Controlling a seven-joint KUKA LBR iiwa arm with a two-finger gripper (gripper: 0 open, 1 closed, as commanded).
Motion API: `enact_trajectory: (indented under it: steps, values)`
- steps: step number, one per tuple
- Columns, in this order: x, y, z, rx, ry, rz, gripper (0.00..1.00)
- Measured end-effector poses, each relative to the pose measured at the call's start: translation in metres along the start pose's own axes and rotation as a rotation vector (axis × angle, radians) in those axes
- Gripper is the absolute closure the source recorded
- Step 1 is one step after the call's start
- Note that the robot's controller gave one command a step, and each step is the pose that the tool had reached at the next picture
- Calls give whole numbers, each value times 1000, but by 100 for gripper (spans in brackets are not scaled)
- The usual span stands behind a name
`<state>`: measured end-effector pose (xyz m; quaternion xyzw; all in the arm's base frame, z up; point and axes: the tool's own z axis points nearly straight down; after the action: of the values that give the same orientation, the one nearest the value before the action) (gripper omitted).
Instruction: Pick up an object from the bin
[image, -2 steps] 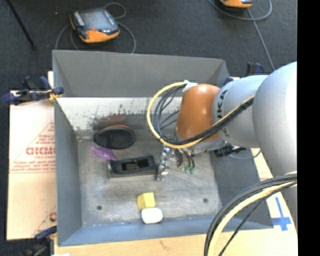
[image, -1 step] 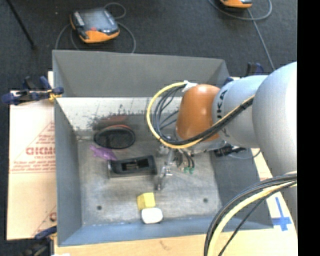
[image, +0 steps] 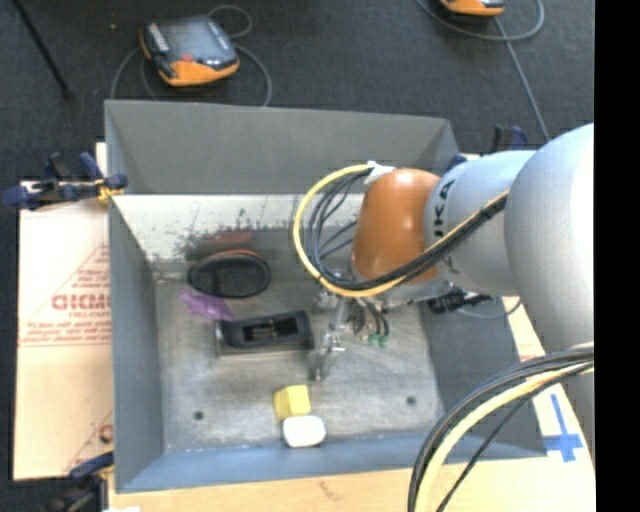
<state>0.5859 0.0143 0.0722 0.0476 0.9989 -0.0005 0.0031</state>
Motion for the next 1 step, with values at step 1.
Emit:
enact_trajectory:
  steps: [1]
  values:
    - [-16,24,0,3,4,-20,0]
